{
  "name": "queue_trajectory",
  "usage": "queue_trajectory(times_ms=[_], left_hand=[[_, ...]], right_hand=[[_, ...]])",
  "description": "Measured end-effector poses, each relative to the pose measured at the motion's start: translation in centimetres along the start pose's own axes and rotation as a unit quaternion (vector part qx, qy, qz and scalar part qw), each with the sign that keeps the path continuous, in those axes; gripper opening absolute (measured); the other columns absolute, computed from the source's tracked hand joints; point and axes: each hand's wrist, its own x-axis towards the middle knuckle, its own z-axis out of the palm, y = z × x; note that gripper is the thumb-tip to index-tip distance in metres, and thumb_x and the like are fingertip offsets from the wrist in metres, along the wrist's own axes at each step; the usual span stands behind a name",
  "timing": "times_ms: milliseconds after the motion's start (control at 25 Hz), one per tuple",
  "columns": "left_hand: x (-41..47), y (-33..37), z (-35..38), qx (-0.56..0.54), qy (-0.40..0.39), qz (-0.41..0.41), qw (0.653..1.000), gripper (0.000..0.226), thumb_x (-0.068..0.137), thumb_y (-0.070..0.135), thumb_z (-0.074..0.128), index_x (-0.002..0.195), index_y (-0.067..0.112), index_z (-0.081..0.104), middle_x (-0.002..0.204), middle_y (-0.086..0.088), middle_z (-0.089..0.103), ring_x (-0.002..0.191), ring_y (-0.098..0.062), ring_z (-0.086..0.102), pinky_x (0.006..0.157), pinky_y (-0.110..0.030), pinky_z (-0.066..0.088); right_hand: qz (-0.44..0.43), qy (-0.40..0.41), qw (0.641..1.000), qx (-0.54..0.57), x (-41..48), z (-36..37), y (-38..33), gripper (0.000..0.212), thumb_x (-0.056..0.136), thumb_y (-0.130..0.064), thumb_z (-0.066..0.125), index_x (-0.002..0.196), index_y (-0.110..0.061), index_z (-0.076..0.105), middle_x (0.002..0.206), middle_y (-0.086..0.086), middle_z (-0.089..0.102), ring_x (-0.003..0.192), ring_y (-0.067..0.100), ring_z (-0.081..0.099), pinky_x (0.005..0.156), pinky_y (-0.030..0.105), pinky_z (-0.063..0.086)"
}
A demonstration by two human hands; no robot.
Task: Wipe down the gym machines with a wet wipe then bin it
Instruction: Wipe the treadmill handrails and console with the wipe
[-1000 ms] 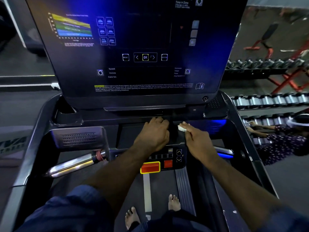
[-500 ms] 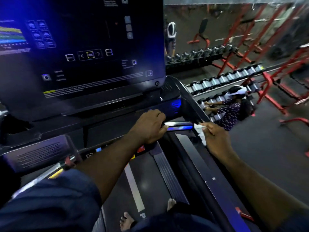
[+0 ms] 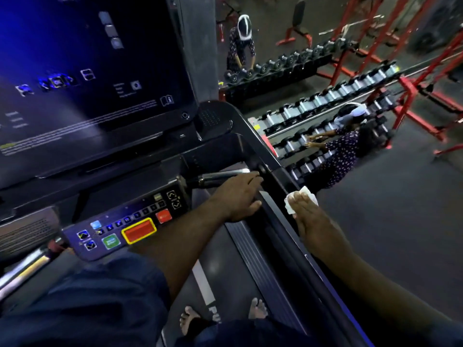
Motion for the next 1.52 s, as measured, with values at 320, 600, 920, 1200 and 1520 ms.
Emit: queue_trajectory(times_ms=[320, 600, 920, 1200, 1520], left_hand=[[1.1, 0.9, 1.8, 0.069, -0.037, -0.084, 0.993, 0.089, 0.095, 0.047, 0.063, 0.166, 0.015, 0.020, 0.175, -0.007, 0.010, 0.160, -0.024, 0.013, 0.130, -0.039, 0.009], [1.9, 1.8, 1.6, 0.081, -0.046, -0.104, 0.990, 0.087, 0.095, 0.050, 0.061, 0.165, 0.019, 0.020, 0.174, -0.003, 0.012, 0.159, -0.024, 0.012, 0.128, -0.043, 0.011], [4.1, 1.3, 0.7, 0.032, -0.015, -0.074, 0.997, 0.072, 0.098, 0.041, 0.058, 0.161, 0.015, 0.032, 0.167, -0.007, 0.031, 0.153, -0.028, 0.030, 0.125, -0.045, 0.026], [10.3, 0.1, 1.6, 0.099, 0.003, 0.192, 0.977, 0.070, 0.103, 0.054, 0.039, 0.153, 0.006, 0.047, 0.160, -0.015, 0.045, 0.145, -0.033, 0.044, 0.122, -0.049, 0.036], [12.7, 2.0, 4.0, 0.111, -0.016, 0.426, 0.898, 0.077, 0.104, 0.066, 0.035, 0.150, 0.007, 0.050, 0.153, -0.013, 0.052, 0.140, -0.031, 0.049, 0.121, -0.048, 0.033]], right_hand=[[0.009, -0.028, 0.999, 0.021, 9.1, -0.1, -1.4, 0.040, 0.109, -0.017, 0.049, 0.147, -0.007, 0.056, 0.153, 0.014, 0.054, 0.149, 0.030, 0.042, 0.123, 0.038, 0.029], [0.038, -0.004, 0.994, 0.099, 2.5, -2.8, -0.3, 0.041, 0.110, -0.020, 0.050, 0.150, -0.017, 0.056, 0.158, -0.001, 0.046, 0.152, 0.009, 0.031, 0.118, 0.005, 0.009], [0.053, -0.070, 0.996, 0.034, 7.8, 1.2, 0.3, 0.055, 0.113, -0.029, 0.034, 0.165, -0.015, 0.024, 0.172, 0.007, 0.021, 0.160, 0.022, 0.012, 0.127, 0.042, 0.025], [0.164, 0.034, 0.979, -0.117, -4.2, 1.9, -3.2, 0.099, 0.092, -0.056, 0.064, 0.164, -0.006, 0.019, 0.173, 0.012, 0.013, 0.161, 0.026, 0.010, 0.129, 0.047, 0.017], [0.390, 0.159, 0.899, -0.123, -2.1, 5.2, -8.9, 0.109, 0.081, -0.053, 0.074, 0.162, -0.002, 0.023, 0.171, 0.018, 0.018, 0.160, 0.032, 0.012, 0.129, 0.051, 0.015]])
